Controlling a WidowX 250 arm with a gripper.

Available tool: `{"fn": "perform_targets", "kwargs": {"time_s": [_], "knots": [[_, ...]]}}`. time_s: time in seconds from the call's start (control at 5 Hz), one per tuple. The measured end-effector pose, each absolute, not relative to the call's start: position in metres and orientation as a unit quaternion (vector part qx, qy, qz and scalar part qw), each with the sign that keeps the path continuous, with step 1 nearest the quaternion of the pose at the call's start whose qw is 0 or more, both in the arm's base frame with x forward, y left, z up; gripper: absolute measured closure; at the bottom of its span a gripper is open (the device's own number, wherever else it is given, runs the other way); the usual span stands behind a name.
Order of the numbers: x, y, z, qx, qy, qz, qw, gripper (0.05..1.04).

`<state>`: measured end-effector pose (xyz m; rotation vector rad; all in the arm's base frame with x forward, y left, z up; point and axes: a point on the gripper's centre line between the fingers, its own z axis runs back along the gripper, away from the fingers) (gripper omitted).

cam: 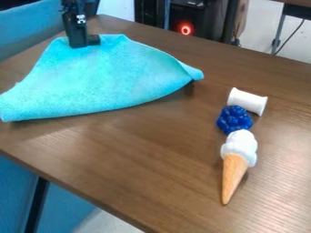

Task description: Fold the blue cloth on the table from bottom right to top left

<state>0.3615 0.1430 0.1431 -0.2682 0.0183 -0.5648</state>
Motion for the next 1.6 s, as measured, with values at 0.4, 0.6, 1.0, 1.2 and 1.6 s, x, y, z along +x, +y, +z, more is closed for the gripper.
{"fn": "perform_targets", "kwargs": {"time_s": [0.4, 0.6, 1.0, 1.2, 1.6], "knots": [[0.385, 0.157, 0.136, -0.132, 0.013, -0.268, 0.954, 0.998], [0.398, 0.167, 0.135, -0.123, 0.004, -0.261, 0.957, 0.998], [0.408, 0.181, 0.138, -0.073, -0.024, -0.242, 0.967, 0.998], [0.409, 0.185, 0.147, -0.037, -0.045, -0.237, 0.970, 0.969], [0.408, 0.185, 0.131, -0.020, -0.067, -0.223, 0.972, 0.501]]}}
